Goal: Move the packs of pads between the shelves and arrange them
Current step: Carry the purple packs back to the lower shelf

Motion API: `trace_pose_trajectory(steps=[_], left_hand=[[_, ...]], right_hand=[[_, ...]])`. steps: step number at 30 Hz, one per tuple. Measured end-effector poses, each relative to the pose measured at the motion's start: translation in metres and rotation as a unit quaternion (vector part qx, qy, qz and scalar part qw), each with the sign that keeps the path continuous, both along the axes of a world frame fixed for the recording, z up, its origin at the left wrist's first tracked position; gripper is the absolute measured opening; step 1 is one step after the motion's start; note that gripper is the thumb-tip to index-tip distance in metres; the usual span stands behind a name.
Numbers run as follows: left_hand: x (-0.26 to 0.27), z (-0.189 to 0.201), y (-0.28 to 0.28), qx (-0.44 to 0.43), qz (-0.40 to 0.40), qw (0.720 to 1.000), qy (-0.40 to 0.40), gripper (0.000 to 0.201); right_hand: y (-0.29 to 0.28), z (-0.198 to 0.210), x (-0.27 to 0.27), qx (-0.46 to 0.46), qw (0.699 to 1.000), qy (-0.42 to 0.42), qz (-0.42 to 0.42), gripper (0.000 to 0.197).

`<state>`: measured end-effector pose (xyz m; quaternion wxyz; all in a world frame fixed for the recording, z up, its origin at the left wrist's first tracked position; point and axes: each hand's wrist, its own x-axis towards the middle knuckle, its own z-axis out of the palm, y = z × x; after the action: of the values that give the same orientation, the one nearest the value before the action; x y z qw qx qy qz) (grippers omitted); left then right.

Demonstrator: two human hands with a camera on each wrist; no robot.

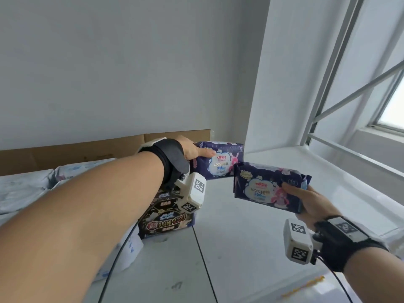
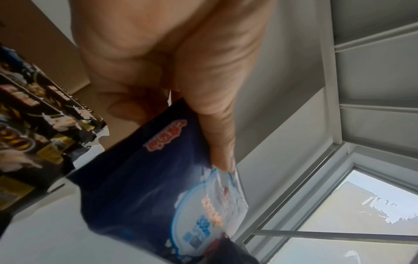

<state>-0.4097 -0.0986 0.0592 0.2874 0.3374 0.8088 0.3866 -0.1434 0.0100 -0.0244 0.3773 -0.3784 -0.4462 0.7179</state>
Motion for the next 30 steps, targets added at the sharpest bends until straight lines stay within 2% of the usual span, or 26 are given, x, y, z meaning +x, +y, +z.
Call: trace_pose_trajectory(steps=[4, 8, 12, 16, 19, 25, 30], left_hand=[[-0.017, -0.003, 0.022, -0.034, -0.032, 0.998, 0.042, 0.06], [-0.04, -0.005, 0.043, -0.106, -0.037, 0.986, 0.12, 0.06], [-0.073, -0.01, 0.067, -0.163, -0.032, 0.973, 0.16, 0.06], [-0.097, -0.021, 0.082, -0.201, -0.025, 0.957, 0.207, 0.058], [-0.11, -0.028, 0.092, -0.205, -0.026, 0.955, 0.214, 0.057], [-0.114, -0.041, 0.115, -0.203, -0.056, 0.957, 0.199, 0.056], [-0.113, -0.06, 0.121, -0.293, -0.075, 0.921, 0.246, 0.056]], right_hand=[[0.017, 0.004, -0.018, 0.001, 1.0, -0.024, 0.0, 0.022], [0.046, 0.003, -0.047, 0.006, 0.999, -0.027, 0.022, 0.027], [0.076, -0.006, -0.083, -0.005, 0.998, -0.027, 0.053, 0.031], [0.102, -0.025, -0.118, -0.018, 0.994, -0.056, 0.097, 0.046], [0.113, -0.04, -0.138, -0.032, 0.988, -0.079, 0.133, 0.05], [0.125, -0.056, -0.172, -0.028, 0.971, -0.103, 0.213, 0.044], [0.126, -0.072, -0.199, -0.004, 0.969, -0.117, 0.216, 0.049]])
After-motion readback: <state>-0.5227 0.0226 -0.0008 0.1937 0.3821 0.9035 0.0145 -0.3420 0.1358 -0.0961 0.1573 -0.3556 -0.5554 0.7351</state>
